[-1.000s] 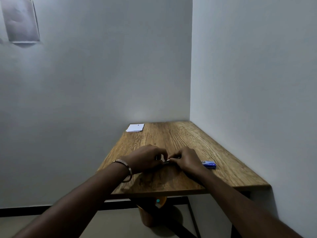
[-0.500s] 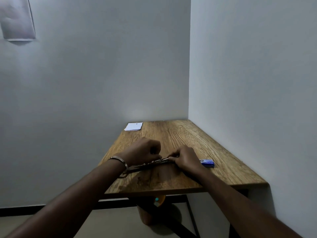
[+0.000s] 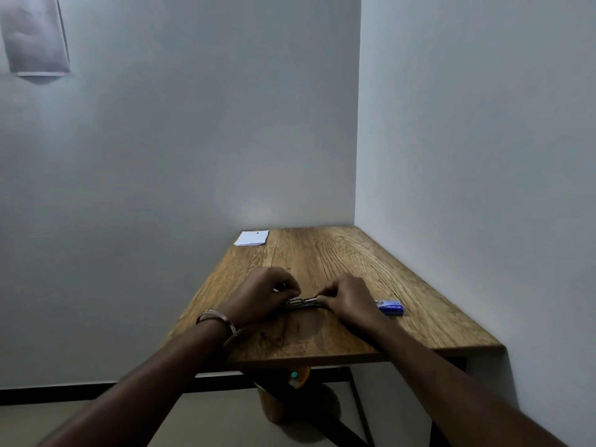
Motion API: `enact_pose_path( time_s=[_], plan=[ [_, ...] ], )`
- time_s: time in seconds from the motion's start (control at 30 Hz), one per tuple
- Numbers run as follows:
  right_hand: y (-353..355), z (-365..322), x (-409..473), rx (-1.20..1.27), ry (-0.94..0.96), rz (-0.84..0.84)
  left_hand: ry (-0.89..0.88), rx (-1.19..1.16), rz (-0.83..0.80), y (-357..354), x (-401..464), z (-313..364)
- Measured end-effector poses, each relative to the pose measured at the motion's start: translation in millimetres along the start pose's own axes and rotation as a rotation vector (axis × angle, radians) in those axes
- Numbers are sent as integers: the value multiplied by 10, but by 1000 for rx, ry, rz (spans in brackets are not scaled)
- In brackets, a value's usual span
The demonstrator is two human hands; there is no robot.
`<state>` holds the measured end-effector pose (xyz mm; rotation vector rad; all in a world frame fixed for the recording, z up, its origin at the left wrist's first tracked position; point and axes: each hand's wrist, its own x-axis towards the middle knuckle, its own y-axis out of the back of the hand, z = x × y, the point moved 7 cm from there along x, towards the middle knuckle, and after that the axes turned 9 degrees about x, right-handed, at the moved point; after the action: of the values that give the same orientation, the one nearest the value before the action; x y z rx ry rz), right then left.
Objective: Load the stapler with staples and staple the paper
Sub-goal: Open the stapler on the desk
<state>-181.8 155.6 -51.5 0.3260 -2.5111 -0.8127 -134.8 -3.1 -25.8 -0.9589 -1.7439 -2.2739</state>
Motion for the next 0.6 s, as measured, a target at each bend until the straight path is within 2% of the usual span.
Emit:
enact_pose_path(
  time_s=[0.33,0.6],
  plan=[
    [-20,12,29,-16,-6,18,15,-24,52,-2,-35,13],
    [-1,-14,3,-22,15,17,-19,79,-64,-55,61,136]
  ],
)
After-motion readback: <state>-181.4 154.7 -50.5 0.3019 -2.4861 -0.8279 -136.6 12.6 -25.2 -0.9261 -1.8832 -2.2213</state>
